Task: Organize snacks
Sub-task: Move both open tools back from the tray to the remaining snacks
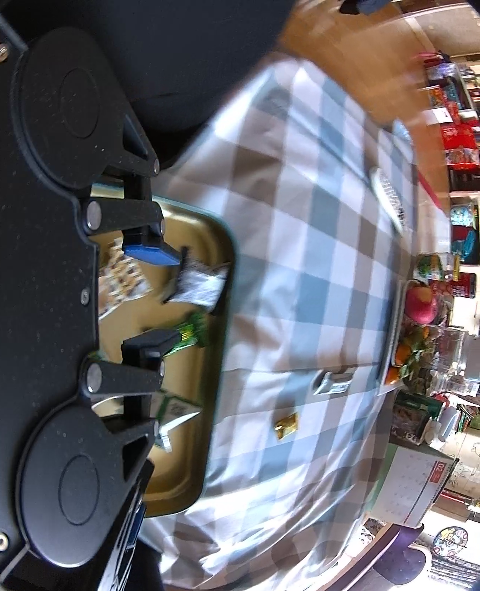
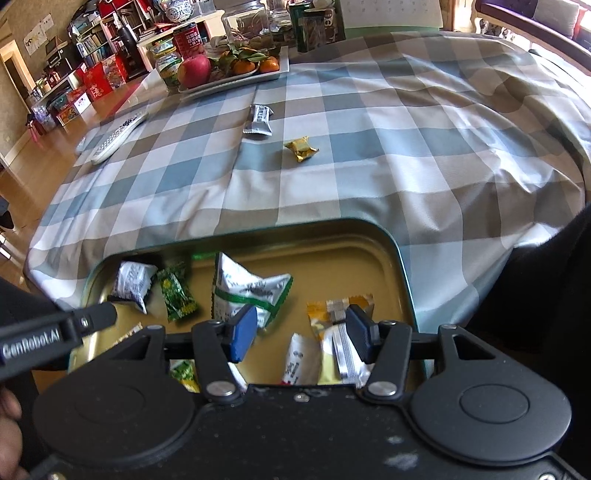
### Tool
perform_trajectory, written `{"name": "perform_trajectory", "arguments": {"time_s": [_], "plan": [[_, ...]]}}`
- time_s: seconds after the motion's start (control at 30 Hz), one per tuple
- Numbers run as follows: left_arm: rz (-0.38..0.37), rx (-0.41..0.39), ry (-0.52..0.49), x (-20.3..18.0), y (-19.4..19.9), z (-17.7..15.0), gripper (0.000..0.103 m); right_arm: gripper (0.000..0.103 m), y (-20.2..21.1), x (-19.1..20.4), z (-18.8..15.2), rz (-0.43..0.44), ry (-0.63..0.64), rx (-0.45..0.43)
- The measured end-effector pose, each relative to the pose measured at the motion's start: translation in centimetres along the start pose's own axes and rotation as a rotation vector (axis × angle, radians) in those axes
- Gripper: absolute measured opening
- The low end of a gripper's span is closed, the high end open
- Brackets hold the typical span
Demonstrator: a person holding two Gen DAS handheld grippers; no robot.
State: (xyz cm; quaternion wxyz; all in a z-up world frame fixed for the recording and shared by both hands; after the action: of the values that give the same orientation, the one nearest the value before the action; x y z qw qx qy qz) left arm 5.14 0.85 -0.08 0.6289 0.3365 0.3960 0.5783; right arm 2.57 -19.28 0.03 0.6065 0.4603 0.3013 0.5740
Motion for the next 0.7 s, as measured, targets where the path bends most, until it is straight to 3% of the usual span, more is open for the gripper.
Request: {"name": "perform_trajectory", "arguments": {"time_s": [0.47,0.7], "plan": [[0.040,-0.110,-0.100,-1.5,1.4,8.2,0.049,0.056,0.4,0.5,6.8,-0.007,0.060,-0.034],[0.028,-0.124,-0.124,-2.4,0.7,11.2,0.049,0.056,-0.1,1.3,9.9,-0.019,0.111,-0.059]]}}
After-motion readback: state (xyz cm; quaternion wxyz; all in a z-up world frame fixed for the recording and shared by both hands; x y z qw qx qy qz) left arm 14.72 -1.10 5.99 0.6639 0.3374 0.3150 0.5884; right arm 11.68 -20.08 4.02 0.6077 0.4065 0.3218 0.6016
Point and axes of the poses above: each gripper's, at about its wrist camera, not at the fingertips, and y roughly against the way its jaws point, x to its left, z to its top, the point moved 2 cm from there along -y, roughly the way its jaws point, and after that the axes turned 6 degrees about x, right-handed, at the moved point
